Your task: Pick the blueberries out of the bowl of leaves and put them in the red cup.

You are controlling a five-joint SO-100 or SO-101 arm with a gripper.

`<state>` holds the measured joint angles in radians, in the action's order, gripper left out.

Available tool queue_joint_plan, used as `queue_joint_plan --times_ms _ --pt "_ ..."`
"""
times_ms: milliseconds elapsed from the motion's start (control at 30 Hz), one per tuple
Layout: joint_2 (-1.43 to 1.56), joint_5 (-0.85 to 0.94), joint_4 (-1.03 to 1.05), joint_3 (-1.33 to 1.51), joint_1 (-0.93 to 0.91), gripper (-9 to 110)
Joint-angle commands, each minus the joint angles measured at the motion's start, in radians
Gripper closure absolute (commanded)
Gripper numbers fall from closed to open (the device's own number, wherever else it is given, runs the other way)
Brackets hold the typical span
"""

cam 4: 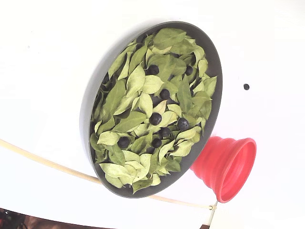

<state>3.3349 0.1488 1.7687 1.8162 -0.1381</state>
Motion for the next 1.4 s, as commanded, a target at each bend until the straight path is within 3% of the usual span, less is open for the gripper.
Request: queue_joint_plan --times_ms 0,467,600,1367 --pt "0.000 0.000 -0.002 -0.003 -0.002 91" --pt "-0.006 0.020 -0.026 -0.032 -0.009 91" --pt "-0.114 0.121 -0.201 -0.179 -0.083 91" --pt "-0.295 0.630 -0.218 -0.031 0.017 88"
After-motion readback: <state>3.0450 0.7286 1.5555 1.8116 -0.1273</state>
